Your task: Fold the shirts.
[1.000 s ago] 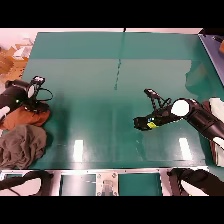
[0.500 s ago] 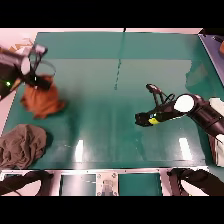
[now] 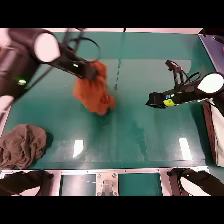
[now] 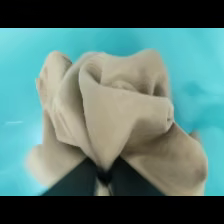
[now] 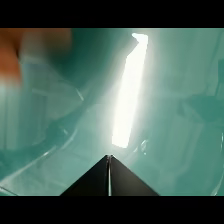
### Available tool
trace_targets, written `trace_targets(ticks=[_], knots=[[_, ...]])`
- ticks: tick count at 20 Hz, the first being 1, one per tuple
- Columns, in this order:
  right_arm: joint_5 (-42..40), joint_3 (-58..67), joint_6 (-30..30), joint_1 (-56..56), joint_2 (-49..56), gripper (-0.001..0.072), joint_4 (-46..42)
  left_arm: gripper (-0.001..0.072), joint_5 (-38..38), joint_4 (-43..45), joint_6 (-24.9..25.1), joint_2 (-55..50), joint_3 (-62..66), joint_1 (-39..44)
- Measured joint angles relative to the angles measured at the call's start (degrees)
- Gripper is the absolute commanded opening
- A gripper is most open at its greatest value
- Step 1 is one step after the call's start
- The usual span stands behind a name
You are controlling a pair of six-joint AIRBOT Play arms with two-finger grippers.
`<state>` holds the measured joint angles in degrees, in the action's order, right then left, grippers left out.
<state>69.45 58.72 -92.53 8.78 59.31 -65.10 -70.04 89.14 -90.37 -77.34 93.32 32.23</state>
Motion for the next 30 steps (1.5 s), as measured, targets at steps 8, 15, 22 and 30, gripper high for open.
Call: trace_targets(ticks=[8,15,22,30], knots=[[0.76,-1.73,0.22,-2.12,0.0,0.0445,0.02,0.0709,-8.61,-11.61,-0.66,-7.17,2.93,-3.17],[-11.1,-20.22,2.73,5.79,0.39,0.0422,8.92,0.0709,-17.42,-12.76,-0.94,-7.93,-4.37,-15.21],[-29.0,-24.55,5.75,18.43,8.28,0.0422,17.79,0.0709,-3.34,-17.75,2.03,-8.02,-23.37,-18.12],[-38.49,-21.84,6.19,21.51,13.68,0.0354,20.15,0.0707,9.2,-26.62,9.03,-11.21,-29.94,-18.51]])
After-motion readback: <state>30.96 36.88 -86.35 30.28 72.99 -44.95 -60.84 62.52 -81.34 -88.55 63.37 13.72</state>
